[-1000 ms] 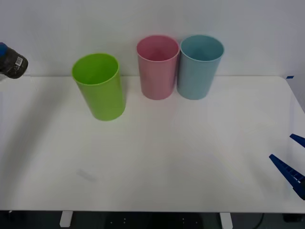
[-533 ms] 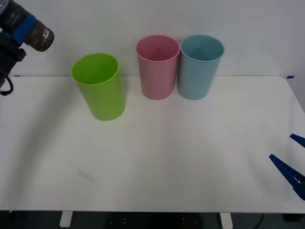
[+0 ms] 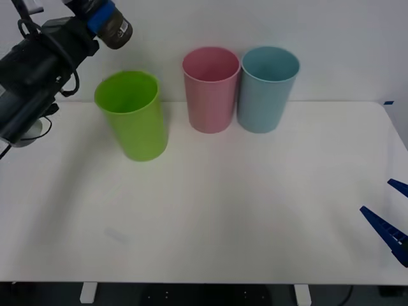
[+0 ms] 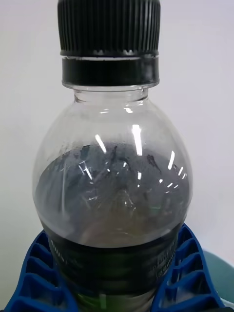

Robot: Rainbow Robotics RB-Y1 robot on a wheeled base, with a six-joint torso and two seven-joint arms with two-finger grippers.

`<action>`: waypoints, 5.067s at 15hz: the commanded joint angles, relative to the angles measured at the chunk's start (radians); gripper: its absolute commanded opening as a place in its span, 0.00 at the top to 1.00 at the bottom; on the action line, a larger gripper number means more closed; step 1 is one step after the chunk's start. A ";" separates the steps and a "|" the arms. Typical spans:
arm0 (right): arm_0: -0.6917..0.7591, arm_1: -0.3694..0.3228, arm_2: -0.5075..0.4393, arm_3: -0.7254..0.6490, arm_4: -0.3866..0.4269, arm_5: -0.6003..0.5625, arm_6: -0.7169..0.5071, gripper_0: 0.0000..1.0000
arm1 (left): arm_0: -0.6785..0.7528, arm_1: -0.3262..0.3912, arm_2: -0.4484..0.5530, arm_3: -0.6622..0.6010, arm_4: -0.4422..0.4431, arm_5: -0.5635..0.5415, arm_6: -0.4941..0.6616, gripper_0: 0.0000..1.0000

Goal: Grasp the object on the table and drop it into the matching bin: aluminum can to the light blue bin, PET bottle to the pink bin.

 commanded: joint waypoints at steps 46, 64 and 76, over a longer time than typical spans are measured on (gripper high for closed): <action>0.000 0.000 0.000 0.000 0.000 0.000 0.000 0.00 | -0.586 -0.439 -0.025 0.718 -0.453 -0.078 -0.052 0.00; 0.000 0.000 0.000 0.000 0.000 0.000 0.000 0.00 | -0.094 -0.057 -0.069 0.143 -0.014 -0.212 -0.127 0.00; 0.000 0.000 0.000 0.000 0.000 0.000 0.000 0.00 | 0.512 0.227 0.302 -0.199 0.097 -0.440 -0.184 0.00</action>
